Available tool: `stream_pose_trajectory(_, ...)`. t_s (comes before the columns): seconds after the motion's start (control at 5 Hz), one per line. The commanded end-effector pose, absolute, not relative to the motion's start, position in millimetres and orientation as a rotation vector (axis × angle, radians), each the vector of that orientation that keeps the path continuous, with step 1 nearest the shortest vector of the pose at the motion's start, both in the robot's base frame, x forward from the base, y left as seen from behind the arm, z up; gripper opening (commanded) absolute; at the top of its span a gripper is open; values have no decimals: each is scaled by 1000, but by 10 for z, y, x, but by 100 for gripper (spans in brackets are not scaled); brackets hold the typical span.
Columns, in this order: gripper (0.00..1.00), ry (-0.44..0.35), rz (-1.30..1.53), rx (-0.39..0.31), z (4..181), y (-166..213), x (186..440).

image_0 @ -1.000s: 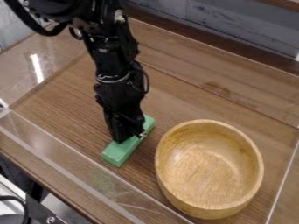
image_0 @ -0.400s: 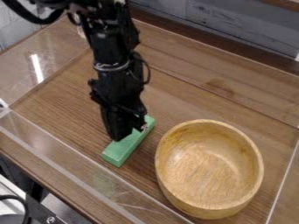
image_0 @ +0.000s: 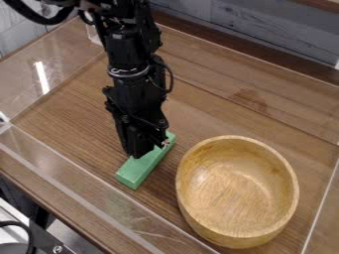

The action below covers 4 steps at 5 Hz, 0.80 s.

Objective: Put the green block in the brown bowl

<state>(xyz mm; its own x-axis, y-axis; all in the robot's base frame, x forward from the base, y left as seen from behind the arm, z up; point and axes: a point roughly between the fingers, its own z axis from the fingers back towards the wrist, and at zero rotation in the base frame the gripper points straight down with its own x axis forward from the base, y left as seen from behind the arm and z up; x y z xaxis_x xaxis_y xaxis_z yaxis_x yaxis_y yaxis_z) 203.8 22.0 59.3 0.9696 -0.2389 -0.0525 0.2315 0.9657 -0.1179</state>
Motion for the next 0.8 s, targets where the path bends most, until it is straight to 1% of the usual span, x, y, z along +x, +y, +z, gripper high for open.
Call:
stream_pose_trajectory(0.0,100,7,-260,-90,660,221,2168)
stream_pose_trajectory(0.6,100,0,-267,-90,461,204,2153)
